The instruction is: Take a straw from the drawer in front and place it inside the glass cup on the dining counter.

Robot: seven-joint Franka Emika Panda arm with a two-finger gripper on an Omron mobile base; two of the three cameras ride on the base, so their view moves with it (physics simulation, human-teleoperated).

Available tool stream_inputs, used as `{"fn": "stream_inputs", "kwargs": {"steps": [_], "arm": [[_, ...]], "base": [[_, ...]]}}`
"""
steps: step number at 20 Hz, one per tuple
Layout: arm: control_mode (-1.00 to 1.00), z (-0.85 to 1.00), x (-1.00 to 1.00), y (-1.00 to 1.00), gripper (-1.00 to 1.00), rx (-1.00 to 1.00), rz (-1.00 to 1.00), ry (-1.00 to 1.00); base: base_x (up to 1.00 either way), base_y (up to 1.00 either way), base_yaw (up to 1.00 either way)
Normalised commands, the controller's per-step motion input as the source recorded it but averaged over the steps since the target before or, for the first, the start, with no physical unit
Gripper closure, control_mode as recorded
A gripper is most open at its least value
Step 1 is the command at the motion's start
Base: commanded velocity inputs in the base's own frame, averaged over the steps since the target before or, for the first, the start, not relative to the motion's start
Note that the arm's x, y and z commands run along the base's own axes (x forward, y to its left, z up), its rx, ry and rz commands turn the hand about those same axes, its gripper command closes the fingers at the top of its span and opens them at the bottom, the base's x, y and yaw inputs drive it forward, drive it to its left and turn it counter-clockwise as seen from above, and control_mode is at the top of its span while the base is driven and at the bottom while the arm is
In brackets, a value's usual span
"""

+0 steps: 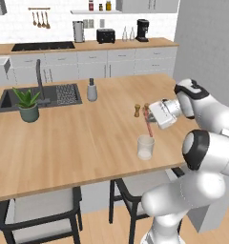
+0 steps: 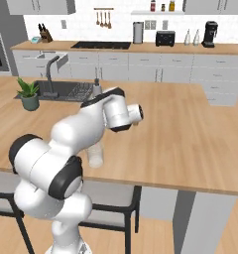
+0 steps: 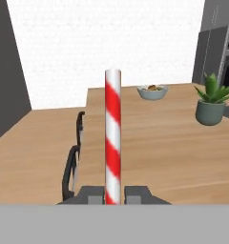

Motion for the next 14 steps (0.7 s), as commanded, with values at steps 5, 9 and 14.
{"fn": "stream_inputs", "kwargs": {"steps": [5, 9, 14], "arm": [[-1.00, -0.33, 0.39, 0.00, 1.00, 0.04, 0.00, 0.00], [-1.00, -0.36, 0.41, 0.00, 1.00, 0.03, 0.00, 0.00], [-1.00, -0.23, 0.47, 0.00, 1.00, 0.01, 0.00, 0.00]], "base": [[0.00, 0.00, 0.00], [0.00, 0.00, 0.00], [0.00, 0.00, 0.00]]}}
